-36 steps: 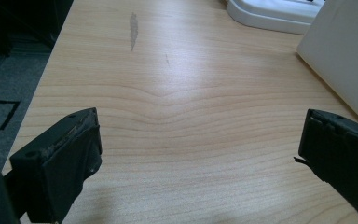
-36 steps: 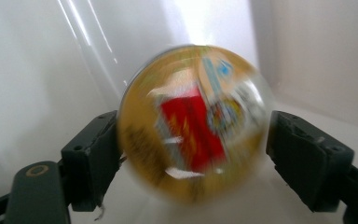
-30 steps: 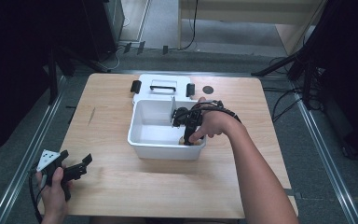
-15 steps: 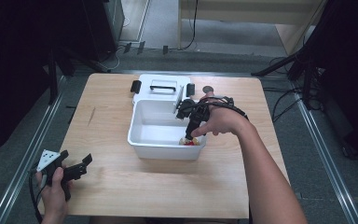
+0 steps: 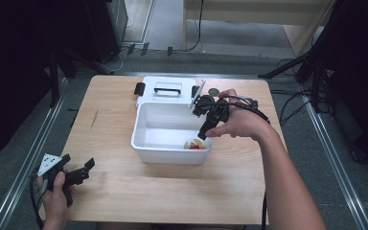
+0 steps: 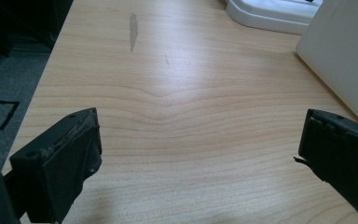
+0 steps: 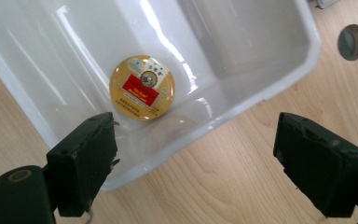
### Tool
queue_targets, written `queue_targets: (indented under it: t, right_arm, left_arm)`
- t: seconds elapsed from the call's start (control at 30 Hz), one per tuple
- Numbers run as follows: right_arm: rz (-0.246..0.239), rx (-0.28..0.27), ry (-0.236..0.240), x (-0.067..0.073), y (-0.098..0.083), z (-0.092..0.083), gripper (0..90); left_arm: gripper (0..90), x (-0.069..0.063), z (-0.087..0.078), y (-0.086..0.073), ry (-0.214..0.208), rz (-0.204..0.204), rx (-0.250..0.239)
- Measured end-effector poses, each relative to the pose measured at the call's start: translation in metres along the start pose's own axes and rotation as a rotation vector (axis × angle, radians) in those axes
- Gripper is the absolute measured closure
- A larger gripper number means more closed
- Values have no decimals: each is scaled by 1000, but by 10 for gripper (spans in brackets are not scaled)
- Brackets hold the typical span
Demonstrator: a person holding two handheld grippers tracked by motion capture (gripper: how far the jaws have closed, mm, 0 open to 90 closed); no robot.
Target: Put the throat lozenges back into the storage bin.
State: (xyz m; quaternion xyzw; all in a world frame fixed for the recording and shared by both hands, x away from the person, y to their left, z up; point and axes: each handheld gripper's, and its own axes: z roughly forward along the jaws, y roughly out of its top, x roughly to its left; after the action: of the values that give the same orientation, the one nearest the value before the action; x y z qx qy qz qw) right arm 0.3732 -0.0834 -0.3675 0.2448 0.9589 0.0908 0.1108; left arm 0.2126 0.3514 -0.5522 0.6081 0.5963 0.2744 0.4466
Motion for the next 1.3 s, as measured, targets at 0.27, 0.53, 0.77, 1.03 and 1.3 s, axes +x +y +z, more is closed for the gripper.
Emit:
queue_targets:
  t: [0.27,0.53,0.77,1.03,1.3]
  right_arm:
    - [71,-30,-35,-10,-23,-10,134]
    - [147,-47,-53,-18,-53,-9,127]
    - [249,-71,-65,-29,-80,2,99]
    - [314,-106,-81,-33,-112,16,84]
    - [397,-143,-103,-35,-145,27,66]
  left_arm:
    - [0,0,0,0,0,0,-1]
    - [0,0,0,0,-1,1,-2]
    - [0,0,0,0,1,0,-3]
    - [0,0,-1,0,-2,0,-6]
    - [0,0,-1,0,0,-1,-6]
